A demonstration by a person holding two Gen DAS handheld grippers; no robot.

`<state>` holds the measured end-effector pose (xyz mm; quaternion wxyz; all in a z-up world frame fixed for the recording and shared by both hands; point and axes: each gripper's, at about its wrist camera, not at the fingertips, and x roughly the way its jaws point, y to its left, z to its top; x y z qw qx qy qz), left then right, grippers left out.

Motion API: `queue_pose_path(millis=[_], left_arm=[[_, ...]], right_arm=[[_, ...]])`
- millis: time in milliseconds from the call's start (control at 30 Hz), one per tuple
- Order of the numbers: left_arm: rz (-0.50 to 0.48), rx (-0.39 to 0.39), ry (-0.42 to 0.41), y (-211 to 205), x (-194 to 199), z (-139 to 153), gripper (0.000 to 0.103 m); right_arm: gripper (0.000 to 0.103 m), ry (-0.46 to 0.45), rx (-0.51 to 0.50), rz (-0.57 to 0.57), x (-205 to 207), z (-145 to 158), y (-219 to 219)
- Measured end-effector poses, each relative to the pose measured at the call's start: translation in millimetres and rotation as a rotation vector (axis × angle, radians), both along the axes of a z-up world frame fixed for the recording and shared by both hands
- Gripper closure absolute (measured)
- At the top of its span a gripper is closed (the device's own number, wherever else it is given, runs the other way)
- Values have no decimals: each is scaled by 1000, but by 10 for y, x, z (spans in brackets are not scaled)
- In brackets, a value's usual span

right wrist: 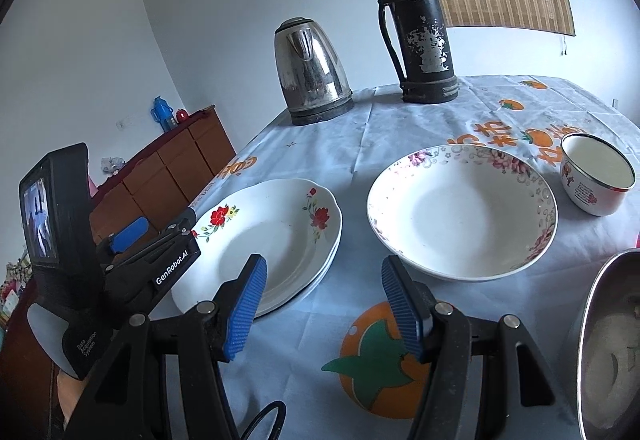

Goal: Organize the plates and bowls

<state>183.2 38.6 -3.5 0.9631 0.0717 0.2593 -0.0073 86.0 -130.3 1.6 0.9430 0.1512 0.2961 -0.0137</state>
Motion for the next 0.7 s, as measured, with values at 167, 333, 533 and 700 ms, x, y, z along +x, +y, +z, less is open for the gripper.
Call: queue_pose_path(millis=[167,333,533,700], left_arm=[[1,0,-16,-2,-28,18,28],[1,4,-17,0,-29,23,28],[-4,8,-17,-16,-37,22,28],[-8,8,-13,-29,-44,18,28]], right_arm=[[40,-9,-11,-6,-35,14,-6],[40,-10,-9,-6,-41,21,-14],[39,-19,-10,-7,-77,37,-20],[39,-26,-8,-9,-93,50,-28]])
